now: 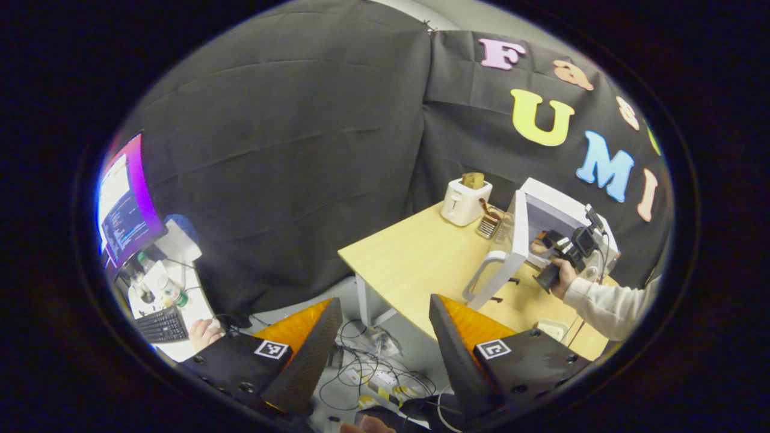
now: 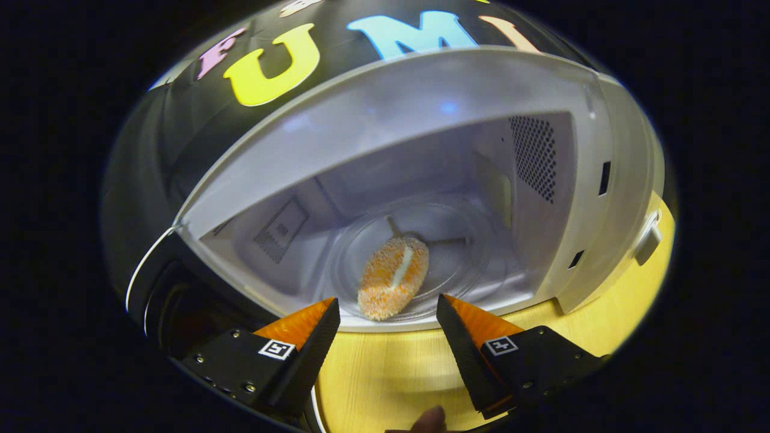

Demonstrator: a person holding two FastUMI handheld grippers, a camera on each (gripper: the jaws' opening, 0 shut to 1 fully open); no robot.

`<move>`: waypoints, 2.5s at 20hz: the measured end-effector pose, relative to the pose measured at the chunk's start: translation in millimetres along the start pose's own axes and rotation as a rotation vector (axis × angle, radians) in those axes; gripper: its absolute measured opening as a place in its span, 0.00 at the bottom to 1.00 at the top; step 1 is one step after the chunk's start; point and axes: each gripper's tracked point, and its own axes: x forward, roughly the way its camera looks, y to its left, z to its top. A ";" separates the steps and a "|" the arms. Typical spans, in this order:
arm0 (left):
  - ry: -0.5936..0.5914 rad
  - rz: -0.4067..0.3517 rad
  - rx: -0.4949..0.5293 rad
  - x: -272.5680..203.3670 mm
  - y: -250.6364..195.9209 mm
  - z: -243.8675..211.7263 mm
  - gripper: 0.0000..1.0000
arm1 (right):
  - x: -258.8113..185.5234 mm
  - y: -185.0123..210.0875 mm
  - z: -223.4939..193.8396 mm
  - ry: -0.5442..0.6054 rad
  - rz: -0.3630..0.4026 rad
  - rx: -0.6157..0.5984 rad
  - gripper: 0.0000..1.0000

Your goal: Open the microwave oven with the left hand, put the food in, and close the microwave oven.

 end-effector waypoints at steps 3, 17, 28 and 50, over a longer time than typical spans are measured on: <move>-0.049 -0.101 0.027 41.2 -11.9 26.1 0.98 | -48.2 2.8 3.2 0.002 0.035 -0.103 0.99; -0.027 -0.487 0.271 219.3 -116.2 28.0 0.97 | -295.4 19.1 -15.2 0.039 0.183 -0.251 0.98; -0.004 -0.548 0.442 206.6 -214.0 -20.9 0.93 | -422.4 -46.0 23.1 -0.035 0.222 -0.317 0.98; -0.093 -0.876 0.618 252.2 -519.3 -18.1 0.94 | -495.4 -126.9 87.5 -0.258 -0.226 -0.054 0.99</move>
